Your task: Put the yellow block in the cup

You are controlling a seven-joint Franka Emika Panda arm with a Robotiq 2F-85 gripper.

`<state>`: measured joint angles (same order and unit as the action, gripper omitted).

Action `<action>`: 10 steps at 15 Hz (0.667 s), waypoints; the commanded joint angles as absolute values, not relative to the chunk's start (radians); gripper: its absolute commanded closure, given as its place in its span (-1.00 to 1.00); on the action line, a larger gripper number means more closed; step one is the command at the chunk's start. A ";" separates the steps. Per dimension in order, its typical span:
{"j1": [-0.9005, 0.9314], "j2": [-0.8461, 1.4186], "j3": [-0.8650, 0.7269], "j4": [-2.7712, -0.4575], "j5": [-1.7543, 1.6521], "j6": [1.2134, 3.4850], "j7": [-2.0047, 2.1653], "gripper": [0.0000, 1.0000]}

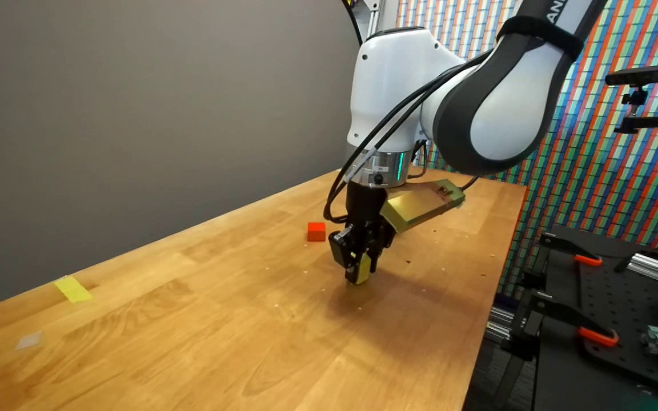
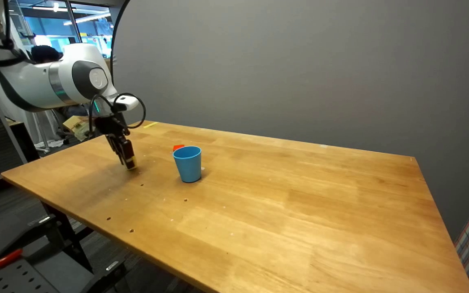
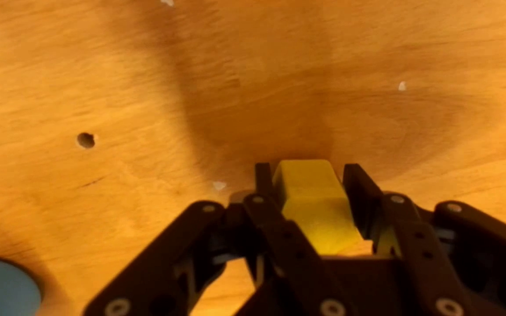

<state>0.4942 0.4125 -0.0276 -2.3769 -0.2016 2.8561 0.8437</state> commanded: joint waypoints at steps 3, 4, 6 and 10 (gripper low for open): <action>0.549 0.223 -0.162 -2.437 -0.324 2.837 0.906 0.59; 0.556 0.198 -0.191 -2.436 -0.375 2.832 0.937 0.59; 0.584 0.143 -0.258 -2.427 -0.465 2.801 1.001 0.59; 0.571 0.066 -0.322 -2.419 -0.601 2.713 1.132 0.59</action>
<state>0.5607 0.1468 -0.2758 -2.3952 -0.5161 2.7744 1.0330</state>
